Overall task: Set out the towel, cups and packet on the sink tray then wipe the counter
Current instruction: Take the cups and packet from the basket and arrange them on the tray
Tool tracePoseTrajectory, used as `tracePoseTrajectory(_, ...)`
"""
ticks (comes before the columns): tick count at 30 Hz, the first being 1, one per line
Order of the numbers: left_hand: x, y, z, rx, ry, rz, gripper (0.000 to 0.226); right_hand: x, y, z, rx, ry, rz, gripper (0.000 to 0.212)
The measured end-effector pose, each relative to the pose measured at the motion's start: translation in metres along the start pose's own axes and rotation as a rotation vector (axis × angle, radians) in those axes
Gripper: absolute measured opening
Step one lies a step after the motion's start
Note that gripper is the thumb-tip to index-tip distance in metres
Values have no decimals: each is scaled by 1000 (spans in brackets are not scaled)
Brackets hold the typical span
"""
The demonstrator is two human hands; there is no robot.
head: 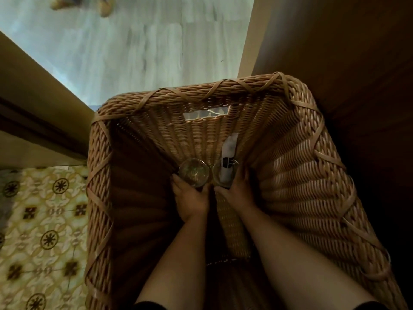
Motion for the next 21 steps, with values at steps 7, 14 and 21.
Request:
tracePoseTrajectory(7,6,3,-10,58,-152,46,103,-3,-4,-7,39,22,-89,112)
tracePoseTrajectory(14,16,18,7,-14,-150,85,97,-15,15,0,-11,-22,-144,107)
tracePoseTrajectory(21,34,99,75,-78,-221,102,99,-63,85,65,-36,-64,-83,108)
Point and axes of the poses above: each hand's wrist, its own z-axis away from the middle knuckle, its own y-axis out of the back of the hand, x = y × z, the point moved 3 cm from there along -z, towards the middle knuckle, and after that the axes turned 7 degrees about -z, right-handed, at the moved point
